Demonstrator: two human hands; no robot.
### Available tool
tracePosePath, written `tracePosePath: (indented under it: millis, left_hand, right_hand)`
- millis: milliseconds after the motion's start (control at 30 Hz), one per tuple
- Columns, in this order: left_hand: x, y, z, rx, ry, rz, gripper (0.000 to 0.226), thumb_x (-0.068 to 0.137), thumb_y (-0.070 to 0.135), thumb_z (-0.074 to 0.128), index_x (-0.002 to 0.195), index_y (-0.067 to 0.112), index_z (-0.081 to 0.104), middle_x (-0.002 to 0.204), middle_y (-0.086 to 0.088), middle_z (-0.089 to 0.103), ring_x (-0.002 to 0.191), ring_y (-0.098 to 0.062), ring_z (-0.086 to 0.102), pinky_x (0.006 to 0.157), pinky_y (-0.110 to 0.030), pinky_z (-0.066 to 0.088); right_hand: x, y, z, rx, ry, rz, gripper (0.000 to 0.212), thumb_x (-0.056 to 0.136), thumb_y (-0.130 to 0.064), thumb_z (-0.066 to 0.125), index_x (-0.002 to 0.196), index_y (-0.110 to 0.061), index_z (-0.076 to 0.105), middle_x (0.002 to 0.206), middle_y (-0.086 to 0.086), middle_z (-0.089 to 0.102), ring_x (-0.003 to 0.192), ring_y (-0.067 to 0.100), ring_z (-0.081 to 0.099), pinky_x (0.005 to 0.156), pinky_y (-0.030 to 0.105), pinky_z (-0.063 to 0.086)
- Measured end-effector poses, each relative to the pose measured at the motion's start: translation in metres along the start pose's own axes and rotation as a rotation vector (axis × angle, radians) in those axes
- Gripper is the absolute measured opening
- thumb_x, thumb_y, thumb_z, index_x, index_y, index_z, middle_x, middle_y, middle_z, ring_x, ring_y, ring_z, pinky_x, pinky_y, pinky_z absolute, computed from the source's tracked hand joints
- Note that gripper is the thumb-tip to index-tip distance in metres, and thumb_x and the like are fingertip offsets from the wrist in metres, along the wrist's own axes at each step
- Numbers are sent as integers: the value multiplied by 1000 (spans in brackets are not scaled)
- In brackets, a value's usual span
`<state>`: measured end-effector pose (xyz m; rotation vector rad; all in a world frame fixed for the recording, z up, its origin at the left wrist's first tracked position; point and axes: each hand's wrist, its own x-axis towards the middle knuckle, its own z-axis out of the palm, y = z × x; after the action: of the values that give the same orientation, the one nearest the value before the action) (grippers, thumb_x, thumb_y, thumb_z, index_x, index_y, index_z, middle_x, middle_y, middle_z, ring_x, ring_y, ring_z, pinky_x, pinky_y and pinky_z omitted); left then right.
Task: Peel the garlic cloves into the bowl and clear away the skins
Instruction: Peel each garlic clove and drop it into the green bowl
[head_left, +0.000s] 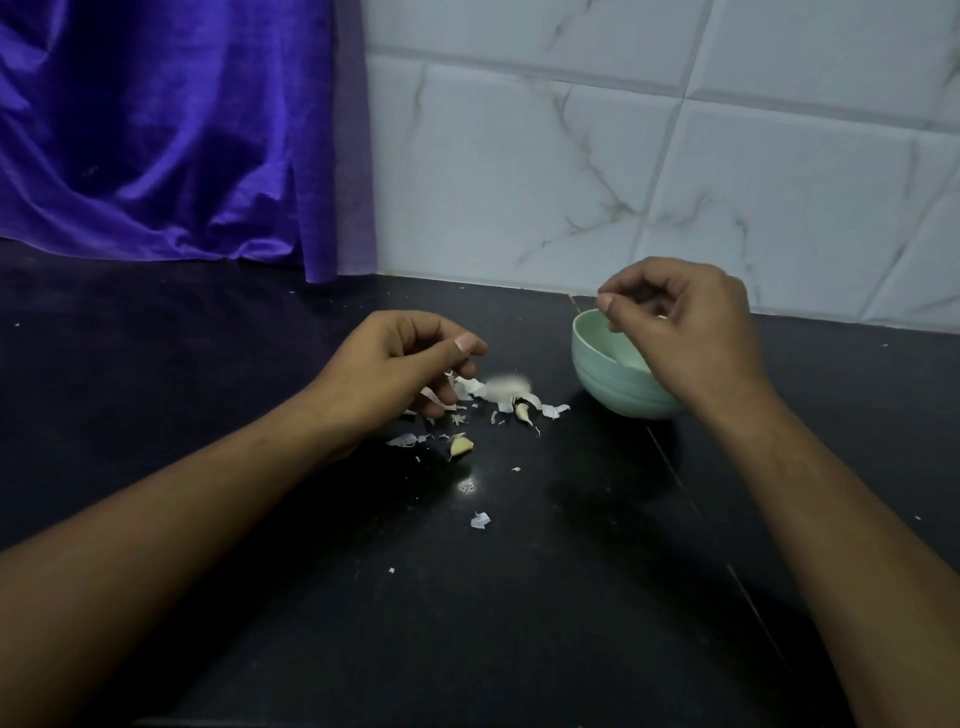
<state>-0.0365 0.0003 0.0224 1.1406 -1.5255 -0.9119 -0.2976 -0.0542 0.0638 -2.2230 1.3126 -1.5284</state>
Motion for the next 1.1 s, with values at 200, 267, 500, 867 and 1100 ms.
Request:
tracePosePath:
  millis: [200,267,500,867,1100]
  left_hand:
    - [-2,2,-2,32,-29,27,20,100,24,66,108,9,76,91,-5,76,71,-18,64,59,-27,56]
    - [-2,2,-2,57,-38,34,19,100,23,66,107,9,76,93,-9,76,70,-19,64,58,-27,56]
    - [-3,1,-6,321,-121,102,13,97,29,72,95,17,78,82,-6,76,61,-12,63,57,-24,52]
    - [-3,2,-9,658,-361,95,20,84,49,82,90,31,77,78,6,74,68,-6,67,67,-29,52]
    - [2,-2,-13,635,-381,85,11,84,34,86,88,29,77,80,5,75,72,-14,69,69,-32,55]
  right_hand:
    - [4,14,-7,-173,-59,114,9,94,-22,73,91,-20,81,74,-22,66,67,-8,59,59,2,37]
    - [5,16,-7,-218,-72,117,13,97,-23,70,97,-19,82,84,-14,71,74,-2,60,64,2,36]
    - [2,8,-1,-156,39,-46,14,97,-20,67,97,-19,81,87,-9,69,81,3,62,78,23,49]
    - [-28,-21,44,46,-272,-296,8,94,-17,72,96,-18,79,74,-12,64,63,5,57,62,16,39]
    - [-39,-17,56,169,-668,18,7,97,-21,70,93,-17,72,69,0,70,46,12,57,48,21,41]
